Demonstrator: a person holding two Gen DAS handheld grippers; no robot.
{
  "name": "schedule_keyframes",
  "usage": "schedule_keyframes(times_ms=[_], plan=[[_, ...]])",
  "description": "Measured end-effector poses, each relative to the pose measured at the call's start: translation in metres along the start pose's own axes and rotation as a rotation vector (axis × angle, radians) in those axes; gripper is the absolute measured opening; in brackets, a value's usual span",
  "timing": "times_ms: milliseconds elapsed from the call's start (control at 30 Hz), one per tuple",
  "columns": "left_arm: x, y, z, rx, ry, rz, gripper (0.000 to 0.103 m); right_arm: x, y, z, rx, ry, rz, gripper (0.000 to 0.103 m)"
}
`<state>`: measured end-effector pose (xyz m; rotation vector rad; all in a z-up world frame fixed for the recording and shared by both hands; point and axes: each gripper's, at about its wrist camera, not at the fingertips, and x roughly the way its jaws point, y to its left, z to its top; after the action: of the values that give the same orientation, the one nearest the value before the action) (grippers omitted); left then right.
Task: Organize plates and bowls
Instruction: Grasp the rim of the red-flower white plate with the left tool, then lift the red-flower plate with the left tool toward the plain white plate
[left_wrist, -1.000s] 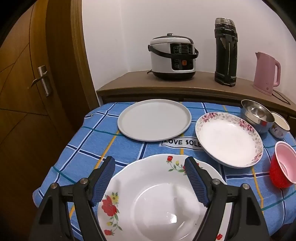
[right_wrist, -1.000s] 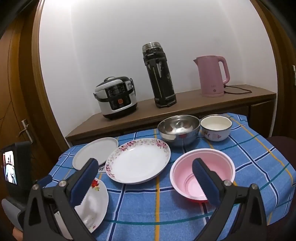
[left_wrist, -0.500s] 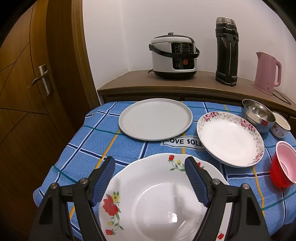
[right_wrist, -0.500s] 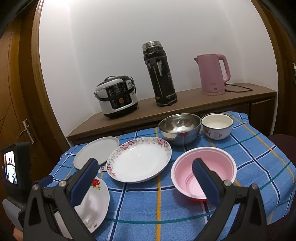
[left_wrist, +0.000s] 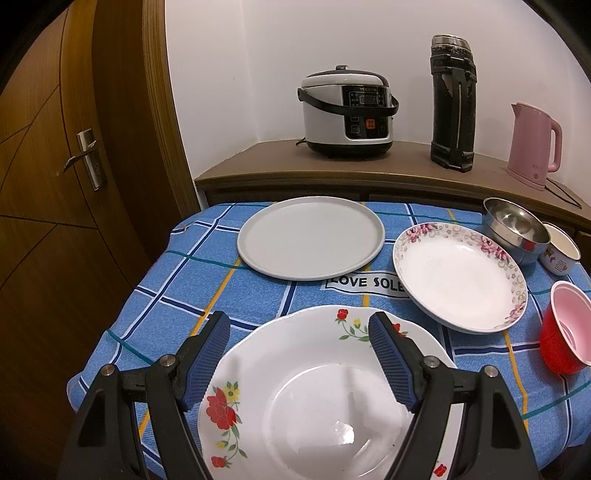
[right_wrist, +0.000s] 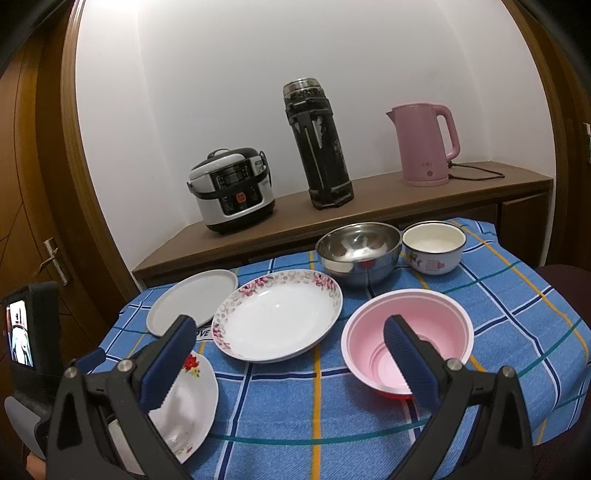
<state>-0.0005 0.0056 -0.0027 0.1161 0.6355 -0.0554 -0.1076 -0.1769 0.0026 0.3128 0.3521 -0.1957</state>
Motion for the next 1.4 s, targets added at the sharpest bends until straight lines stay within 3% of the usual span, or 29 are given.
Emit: schedule_keyframes(times_ms=[900,1400], plan=[[-0.001,0.001,0.0,0.002,0.002,0.003,0.079,0.001,0.0,-0.004,-0.001,0.003,0.003,0.103],[-0.001,0.013,-0.006,0.002,0.019,0.034,0.079,0.003,0.01,-0.008,-0.028,0.024,0.054,0.103]])
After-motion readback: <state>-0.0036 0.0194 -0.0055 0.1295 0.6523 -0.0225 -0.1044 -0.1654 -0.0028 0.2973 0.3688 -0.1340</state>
